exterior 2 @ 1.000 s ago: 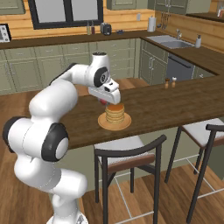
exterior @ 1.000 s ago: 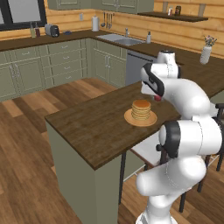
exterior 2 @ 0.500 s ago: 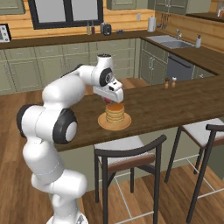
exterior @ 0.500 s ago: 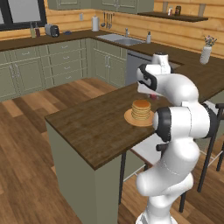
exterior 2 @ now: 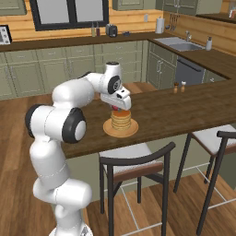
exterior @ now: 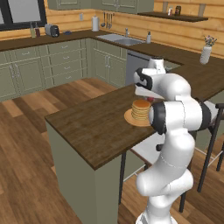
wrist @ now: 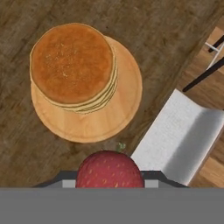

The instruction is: Take the strawberry from the fridge and place it on top of the pancake, located on the dining counter.

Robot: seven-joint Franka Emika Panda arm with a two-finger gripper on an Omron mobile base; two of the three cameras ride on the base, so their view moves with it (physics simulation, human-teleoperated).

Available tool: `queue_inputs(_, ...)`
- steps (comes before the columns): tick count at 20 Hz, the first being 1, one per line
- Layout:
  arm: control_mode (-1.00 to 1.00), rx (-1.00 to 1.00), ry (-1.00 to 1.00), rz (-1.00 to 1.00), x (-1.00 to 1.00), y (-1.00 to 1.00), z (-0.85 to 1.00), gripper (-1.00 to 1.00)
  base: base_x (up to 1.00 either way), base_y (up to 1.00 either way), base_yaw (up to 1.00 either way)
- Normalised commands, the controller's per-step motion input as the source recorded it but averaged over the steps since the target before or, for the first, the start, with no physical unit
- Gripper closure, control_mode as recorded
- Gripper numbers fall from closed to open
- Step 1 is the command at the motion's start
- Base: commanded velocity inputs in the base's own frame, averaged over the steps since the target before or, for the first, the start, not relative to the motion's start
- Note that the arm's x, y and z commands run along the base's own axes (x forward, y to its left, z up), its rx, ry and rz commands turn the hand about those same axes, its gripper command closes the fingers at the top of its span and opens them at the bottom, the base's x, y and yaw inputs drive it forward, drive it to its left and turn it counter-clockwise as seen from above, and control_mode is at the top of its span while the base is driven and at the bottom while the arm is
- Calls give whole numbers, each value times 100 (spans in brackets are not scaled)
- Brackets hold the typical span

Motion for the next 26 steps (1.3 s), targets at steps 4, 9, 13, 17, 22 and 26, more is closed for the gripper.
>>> queue_inputs(4,-100,0,-2,0,23,0,-21,100,0,0,0)
queue_inputs(9,-100,0,-2,0,28,0,-24,100,0,0,0)
queue_inputs(13,-100,0,-2,0,29,0,-19,100,0,0,0)
queue_inputs(17,-100,0,0,0,32,0,-24,100,0,0,0)
queue_inputs(22,-100,0,0,0,38,0,-10,100,0,0,0)
queue_inputs(26,-100,0,0,0,38,0,-1,100,0,0,0)
